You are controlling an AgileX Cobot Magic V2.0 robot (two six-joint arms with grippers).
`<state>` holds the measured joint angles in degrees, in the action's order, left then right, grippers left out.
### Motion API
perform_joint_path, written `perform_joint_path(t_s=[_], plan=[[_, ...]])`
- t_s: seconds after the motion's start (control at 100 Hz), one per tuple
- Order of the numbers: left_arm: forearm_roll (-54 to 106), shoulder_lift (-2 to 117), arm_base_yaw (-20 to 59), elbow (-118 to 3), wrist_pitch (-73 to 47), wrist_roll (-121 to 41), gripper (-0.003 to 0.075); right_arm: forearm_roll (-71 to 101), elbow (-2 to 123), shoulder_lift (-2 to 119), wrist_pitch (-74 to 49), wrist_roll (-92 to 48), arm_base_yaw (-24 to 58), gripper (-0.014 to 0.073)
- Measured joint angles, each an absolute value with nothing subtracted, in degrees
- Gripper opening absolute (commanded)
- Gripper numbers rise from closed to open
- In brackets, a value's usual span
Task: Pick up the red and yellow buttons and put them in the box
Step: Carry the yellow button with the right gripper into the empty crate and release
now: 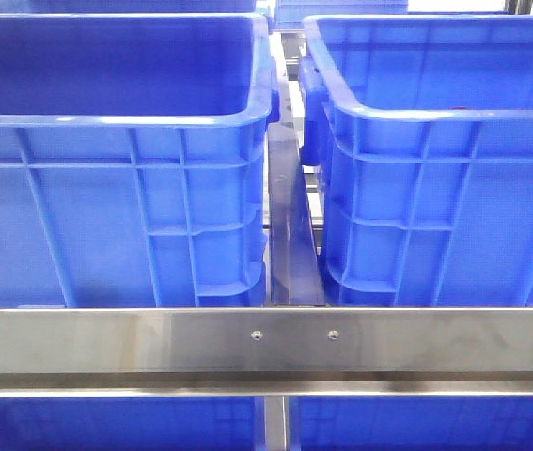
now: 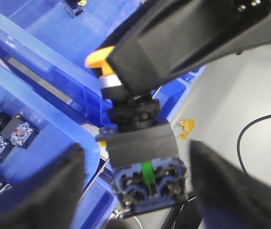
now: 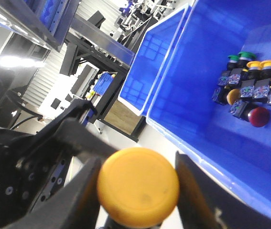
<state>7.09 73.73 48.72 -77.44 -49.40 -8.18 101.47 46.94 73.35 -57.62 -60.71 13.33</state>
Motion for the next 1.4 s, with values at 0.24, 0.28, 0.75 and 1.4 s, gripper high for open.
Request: perform_joint_path(t_s=[0.24, 0.28, 0.75, 1.4], plan=[[7.0, 73.2, 48.7, -77.4, -49.5, -8.2, 0.0506, 101.5, 46.9, 73.3, -57.6, -60.7, 13.3, 0.0178], [6.7, 72.8, 48.7, -77.4, -49.5, -8.2, 0.0506, 101.5, 46.9, 73.3, -57.6, -60.8, 13.3, 0.0178], [-10.1, 61.9, 48.7, -69.4, -49.5, 8.1, 0.0506, 101.4, 46.9, 73.3, -58.5, -62.8, 1.4, 0.0178], [-21.1, 37.1, 25.1, -53.9, -51.8, 22.6, 0.0506, 101.3, 46.9, 73.3, -61.0, -62.9, -0.1, 0.0178]])
